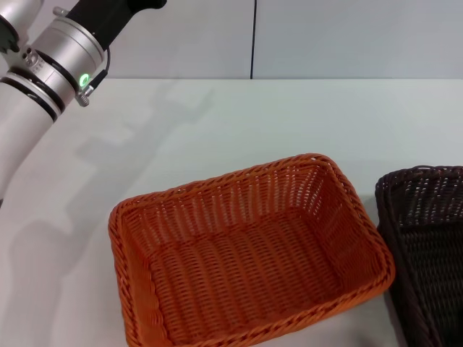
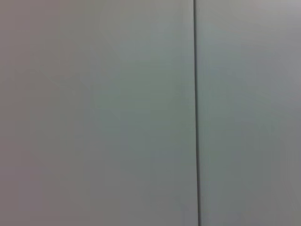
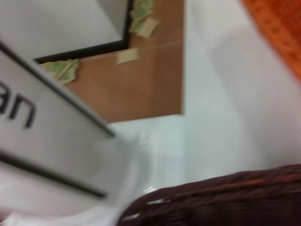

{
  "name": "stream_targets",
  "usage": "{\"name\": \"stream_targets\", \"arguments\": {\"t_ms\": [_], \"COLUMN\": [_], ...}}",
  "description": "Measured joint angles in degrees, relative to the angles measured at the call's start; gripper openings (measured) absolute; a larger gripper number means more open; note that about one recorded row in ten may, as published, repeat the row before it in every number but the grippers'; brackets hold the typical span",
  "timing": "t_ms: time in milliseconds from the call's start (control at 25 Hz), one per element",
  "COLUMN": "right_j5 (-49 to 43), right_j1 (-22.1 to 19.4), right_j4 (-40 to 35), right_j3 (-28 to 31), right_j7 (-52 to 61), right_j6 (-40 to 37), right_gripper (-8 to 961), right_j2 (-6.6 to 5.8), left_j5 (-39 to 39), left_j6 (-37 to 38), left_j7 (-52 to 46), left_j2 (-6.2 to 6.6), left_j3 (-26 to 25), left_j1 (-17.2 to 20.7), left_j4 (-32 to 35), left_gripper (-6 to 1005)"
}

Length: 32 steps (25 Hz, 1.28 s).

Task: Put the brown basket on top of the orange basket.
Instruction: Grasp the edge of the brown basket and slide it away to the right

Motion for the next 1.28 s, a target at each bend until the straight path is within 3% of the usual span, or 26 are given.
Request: {"name": "stream_targets", "arguments": {"t_ms": [320, 480, 640, 880, 1280], "right_j5": [1.5, 1.5, 1.4, 1.4, 0.5], "right_j1": [4.0, 5.5, 6.4, 6.7, 8.6], "right_j4": [-4.2, -4.5, -4.2, -2.1, 10.0], "right_j3": [13.9, 15.7, 16.5, 15.6, 11.4], "right_j7": [-0.2, -0.3, -0.3, -0.5, -1.2], "right_j6": [11.3, 14.5, 19.2, 25.2, 34.2], "right_gripper": [609, 609, 609, 609, 608], "right_j2": [-1.68, -2.76, -3.49, -3.57, -5.08], "left_j5": [-0.1, -0.1, -0.1, -0.1, -0.1], "left_j6": [0.1, 0.2, 0.2, 0.3, -0.1], "left_j7": [0.6, 0.6, 0.6, 0.3, 0.0], "left_j2": [0.09, 0.1, 0.09, 0.09, 0.09], "left_j3": [-0.1, -0.1, 0.1, 0.4, 0.0], "left_j1": [-0.2, 0.1, 0.5, 1.4, 1.6], "left_j4": [-1.9, -2.0, -2.0, -2.0, -2.6], "left_gripper": [846, 846, 846, 846, 846]}}
